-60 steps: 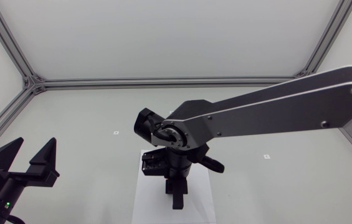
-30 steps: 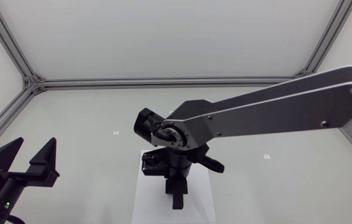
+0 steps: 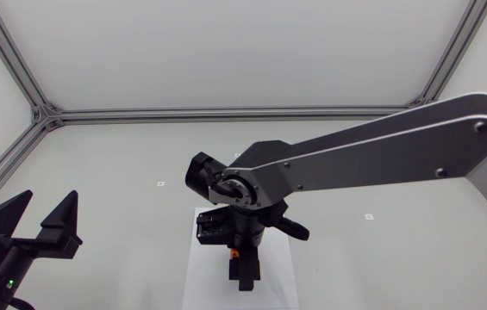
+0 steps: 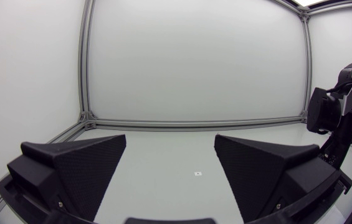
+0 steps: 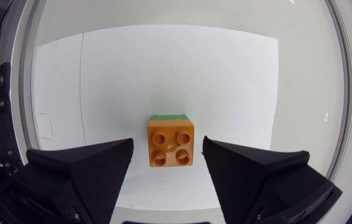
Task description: Pick up the orange 2x2 brick with the right arm and stack it on top of the green 2x2 brick in the center
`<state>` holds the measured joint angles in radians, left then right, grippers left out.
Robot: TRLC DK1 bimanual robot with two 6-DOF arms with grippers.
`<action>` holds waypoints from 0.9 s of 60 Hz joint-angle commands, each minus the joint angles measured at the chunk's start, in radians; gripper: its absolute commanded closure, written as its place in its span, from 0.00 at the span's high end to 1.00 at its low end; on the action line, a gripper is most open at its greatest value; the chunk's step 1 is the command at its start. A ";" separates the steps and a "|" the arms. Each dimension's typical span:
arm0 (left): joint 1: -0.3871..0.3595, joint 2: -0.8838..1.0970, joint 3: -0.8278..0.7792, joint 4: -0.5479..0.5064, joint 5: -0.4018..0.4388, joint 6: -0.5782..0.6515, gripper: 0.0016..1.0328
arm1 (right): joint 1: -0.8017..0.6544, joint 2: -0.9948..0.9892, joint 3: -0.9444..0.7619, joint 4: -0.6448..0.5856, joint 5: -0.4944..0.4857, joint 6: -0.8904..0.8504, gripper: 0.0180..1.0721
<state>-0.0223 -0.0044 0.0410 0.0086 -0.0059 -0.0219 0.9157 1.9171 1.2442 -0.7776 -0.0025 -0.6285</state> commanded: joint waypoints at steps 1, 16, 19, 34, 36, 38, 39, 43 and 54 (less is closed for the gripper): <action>0.002 -0.008 -0.041 -0.015 0.004 0.013 0.96 | 0.008 0.020 -0.005 0.006 -0.001 0.012 0.95; 0.002 -0.008 -0.041 -0.015 0.006 0.013 0.96 | 0.006 -0.007 -0.005 -0.002 -0.005 0.021 0.96; 0.002 -0.008 -0.041 -0.015 0.004 0.013 0.96 | 0.006 -0.023 -0.003 -0.003 -0.005 0.024 0.96; 0.002 -0.008 -0.041 -0.015 0.004 0.013 0.96 | -0.001 -0.135 -0.006 -0.025 -0.004 0.062 0.96; 0.002 -0.008 -0.041 -0.015 0.004 0.013 0.96 | -0.003 -0.158 -0.011 -0.025 -0.001 0.073 0.96; 0.002 -0.008 -0.041 -0.015 0.004 0.013 0.96 | -0.008 -0.176 -0.011 -0.023 0.007 0.087 0.96; 0.002 -0.008 -0.041 -0.015 0.004 0.013 0.96 | -0.011 -0.188 -0.012 -0.025 0.010 0.092 0.96; 0.002 -0.008 -0.041 -0.015 0.004 0.013 0.96 | -0.024 -0.240 -0.029 -0.026 0.010 0.101 0.96; 0.002 -0.008 -0.041 -0.015 0.004 0.013 0.96 | -0.094 -0.385 -0.086 -0.035 0.001 0.136 0.96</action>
<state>-0.0223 -0.0044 0.0410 0.0086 -0.0059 -0.0219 0.8509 1.5879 1.2102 -0.7898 0.0010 -0.5201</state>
